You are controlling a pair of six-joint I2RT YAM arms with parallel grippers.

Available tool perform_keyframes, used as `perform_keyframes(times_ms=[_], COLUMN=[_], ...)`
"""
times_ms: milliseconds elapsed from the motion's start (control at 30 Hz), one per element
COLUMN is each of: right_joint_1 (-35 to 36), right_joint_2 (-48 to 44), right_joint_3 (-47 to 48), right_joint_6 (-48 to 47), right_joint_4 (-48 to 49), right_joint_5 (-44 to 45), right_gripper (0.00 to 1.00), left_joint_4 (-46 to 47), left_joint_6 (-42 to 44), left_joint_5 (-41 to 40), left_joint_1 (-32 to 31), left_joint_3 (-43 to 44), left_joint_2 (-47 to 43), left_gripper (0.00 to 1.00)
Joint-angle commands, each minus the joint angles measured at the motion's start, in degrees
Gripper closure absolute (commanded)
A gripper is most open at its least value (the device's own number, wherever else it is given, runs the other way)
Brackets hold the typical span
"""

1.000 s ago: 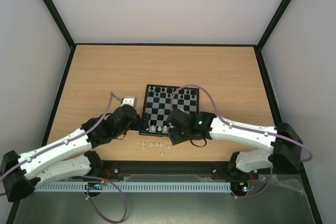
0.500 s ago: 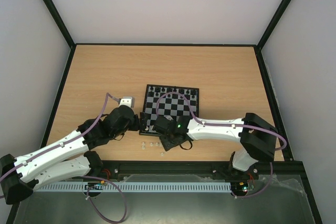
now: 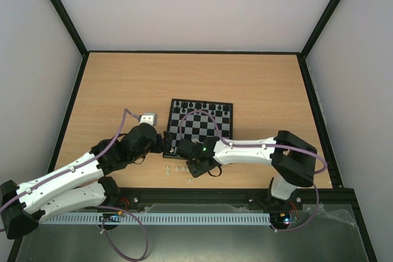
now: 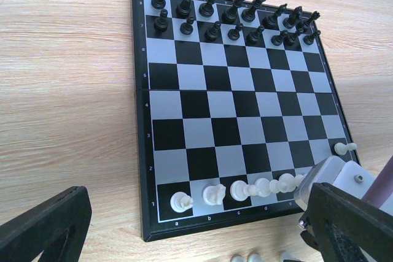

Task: Set up the chess pieces on the board
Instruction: Pick up the chess piece at the center of the board.

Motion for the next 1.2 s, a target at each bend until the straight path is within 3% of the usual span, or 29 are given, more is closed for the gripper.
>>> perform_keyframes(times_ms=[0,300,533,733,1167], right_joint_1=[0.7,0.8,0.8,0.8,-1.1], right_joint_2=[1.2,1.9,2.4,1.7,-7.4], right_joint_3=[0.9,0.7,0.6,0.3,3.7], right_joint_6=[-0.2,-0.5,-0.7,-0.5,-1.0], right_joint_4=[-0.9,-0.3,-0.4,-1.0,-10.6], right_joint_5=[-0.7,-1.2,-2.0,-2.0,4.5], right_gripper=[0.66,0.79,0.81,0.93,0.94], left_joint_4=[-0.5,-0.4,-0.3,-0.1,0.3], left_joint_6=[-0.3,-0.3,-0.3,-0.2,0.2], left_joint_5=[-0.3,-0.2,-0.3,-0.1,0.1], left_joint_1=[0.3,0.3,0.3,0.3,0.3], left_joint_3=[-0.8,-0.8,-1.0,-1.1,-0.7], left_joint_2=[-0.3,-0.2,-0.1,0.2,0.6], left_gripper=[0.0,0.01,0.01,0.01,0.01])
